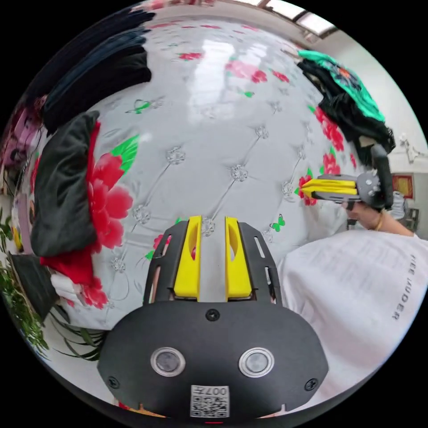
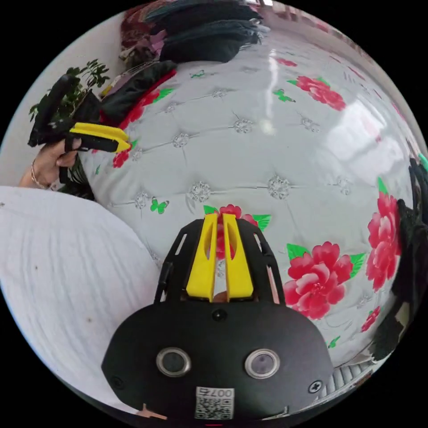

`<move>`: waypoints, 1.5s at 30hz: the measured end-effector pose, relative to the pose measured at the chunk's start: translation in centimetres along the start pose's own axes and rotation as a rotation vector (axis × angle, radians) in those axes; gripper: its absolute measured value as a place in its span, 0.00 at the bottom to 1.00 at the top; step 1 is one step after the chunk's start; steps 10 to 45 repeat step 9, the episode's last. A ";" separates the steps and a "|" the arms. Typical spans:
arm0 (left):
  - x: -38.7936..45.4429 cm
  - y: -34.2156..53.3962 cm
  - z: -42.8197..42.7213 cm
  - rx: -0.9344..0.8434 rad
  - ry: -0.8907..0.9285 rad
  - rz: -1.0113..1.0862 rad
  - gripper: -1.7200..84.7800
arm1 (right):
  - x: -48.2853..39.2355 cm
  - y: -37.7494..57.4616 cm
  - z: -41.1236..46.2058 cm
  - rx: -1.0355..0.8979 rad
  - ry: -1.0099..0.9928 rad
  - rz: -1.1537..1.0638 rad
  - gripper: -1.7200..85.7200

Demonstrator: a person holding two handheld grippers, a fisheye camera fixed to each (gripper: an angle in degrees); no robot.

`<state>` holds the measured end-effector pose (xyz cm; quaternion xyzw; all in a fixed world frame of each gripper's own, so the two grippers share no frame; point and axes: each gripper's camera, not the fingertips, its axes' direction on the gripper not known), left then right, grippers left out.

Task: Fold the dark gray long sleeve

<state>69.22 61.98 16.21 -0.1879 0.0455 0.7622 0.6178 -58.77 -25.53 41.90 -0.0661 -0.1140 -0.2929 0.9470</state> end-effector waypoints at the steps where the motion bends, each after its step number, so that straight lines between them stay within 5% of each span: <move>1: 1.5 -1.4 0.3 -0.036 -0.063 0.022 0.09 | 1.4 0.1 -0.4 0.004 -0.099 0.063 0.07; 5: 4.9 -4.0 0.6 -0.088 -0.163 0.060 0.08 | 6.9 2.4 -6.5 0.217 0.023 0.216 0.10; 9: 5.7 -4.7 1.7 -0.132 -0.152 0.021 0.08 | 15.8 5.7 -16.9 0.437 0.413 0.432 0.10; 45: 5.7 -4.7 1.7 -0.132 -0.152 0.021 0.08 | 15.8 5.7 -16.9 0.437 0.413 0.432 0.10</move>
